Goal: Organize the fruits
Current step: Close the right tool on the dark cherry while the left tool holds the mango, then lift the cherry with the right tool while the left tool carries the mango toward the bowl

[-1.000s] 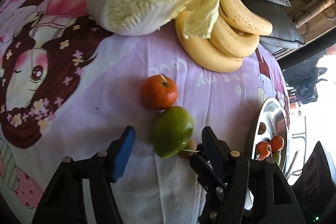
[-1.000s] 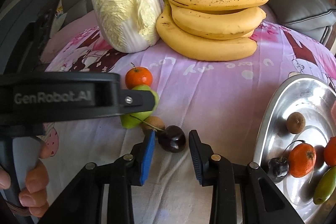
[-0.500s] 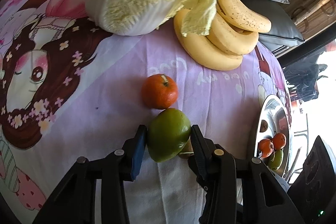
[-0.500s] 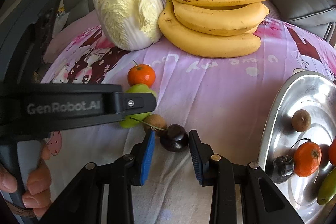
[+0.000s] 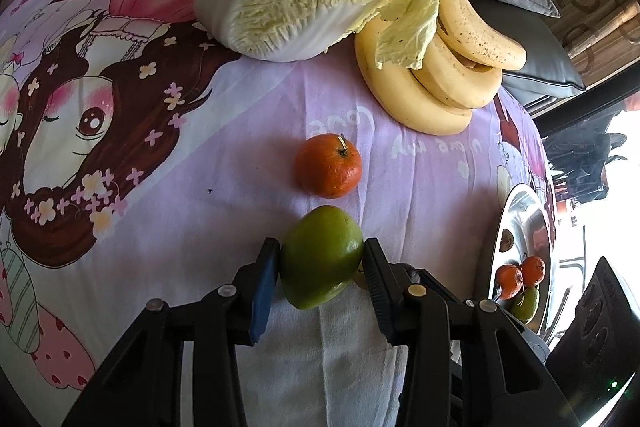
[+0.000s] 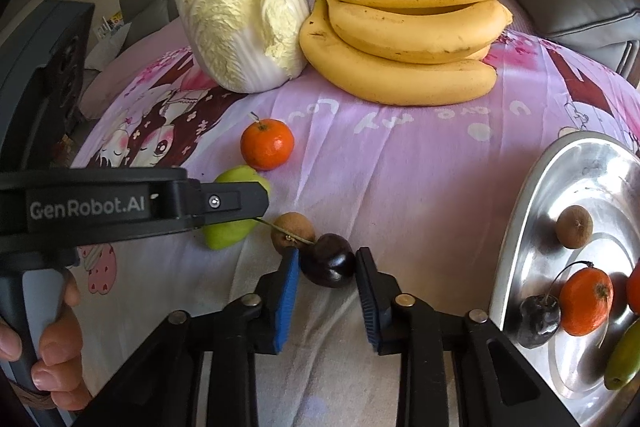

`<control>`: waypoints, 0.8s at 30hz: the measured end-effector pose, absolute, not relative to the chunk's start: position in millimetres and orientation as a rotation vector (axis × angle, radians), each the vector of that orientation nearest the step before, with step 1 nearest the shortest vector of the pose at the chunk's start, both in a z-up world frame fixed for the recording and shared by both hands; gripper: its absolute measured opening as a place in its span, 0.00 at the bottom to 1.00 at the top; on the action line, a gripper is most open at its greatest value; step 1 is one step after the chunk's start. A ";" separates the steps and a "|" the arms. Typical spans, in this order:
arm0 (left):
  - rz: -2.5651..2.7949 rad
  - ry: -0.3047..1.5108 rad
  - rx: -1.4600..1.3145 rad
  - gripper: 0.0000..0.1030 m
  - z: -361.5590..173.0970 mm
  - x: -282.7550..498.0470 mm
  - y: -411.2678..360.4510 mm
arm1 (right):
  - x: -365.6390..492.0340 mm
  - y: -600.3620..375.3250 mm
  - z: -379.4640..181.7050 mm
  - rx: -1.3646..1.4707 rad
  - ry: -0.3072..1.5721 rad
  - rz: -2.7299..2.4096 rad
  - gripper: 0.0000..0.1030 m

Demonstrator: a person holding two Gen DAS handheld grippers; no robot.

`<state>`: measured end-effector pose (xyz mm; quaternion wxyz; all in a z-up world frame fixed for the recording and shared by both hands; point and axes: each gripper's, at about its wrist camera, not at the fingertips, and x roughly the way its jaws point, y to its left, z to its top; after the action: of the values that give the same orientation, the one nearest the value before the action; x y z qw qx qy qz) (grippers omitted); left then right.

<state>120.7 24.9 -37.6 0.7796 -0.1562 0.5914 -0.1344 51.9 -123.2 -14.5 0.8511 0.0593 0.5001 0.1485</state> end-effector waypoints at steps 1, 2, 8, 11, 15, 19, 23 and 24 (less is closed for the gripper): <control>-0.290 1.278 -0.339 0.43 -37.6 120.8 24.9 | 51.9 -123.5 -14.6 0.127 1.054 0.314 0.29; -0.290 1.279 -0.340 0.43 -37.6 120.6 25.5 | 51.7 -123.6 -14.4 0.126 1.053 0.314 0.29; -0.288 1.281 -0.343 0.43 -38.6 120.2 26.3 | 49.5 -125.3 -13.4 0.131 1.054 0.311 0.29; -0.289 1.282 -0.348 0.43 -39.1 121.1 26.6 | 48.8 -125.6 -13.1 0.131 1.054 0.311 0.29; -0.288 1.282 -0.348 0.43 -39.7 121.5 26.9 | 47.4 -126.5 -11.5 0.136 1.051 0.310 0.29; -0.289 1.283 -0.352 0.43 -40.6 122.0 27.2 | 45.5 -127.9 -9.3 0.135 1.046 0.306 0.29; -0.290 1.285 -0.360 0.43 -41.2 122.4 28.2 | 44.3 -129.6 -8.4 0.134 1.045 0.303 0.29; -0.289 1.285 -0.364 0.43 -41.2 122.4 28.8 | 43.9 -129.9 -8.1 0.133 1.045 0.302 0.28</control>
<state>122.4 28.8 -41.2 0.7755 -0.1683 0.5936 -0.1337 43.9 -129.9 -8.1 0.8536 0.0634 0.4967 0.1435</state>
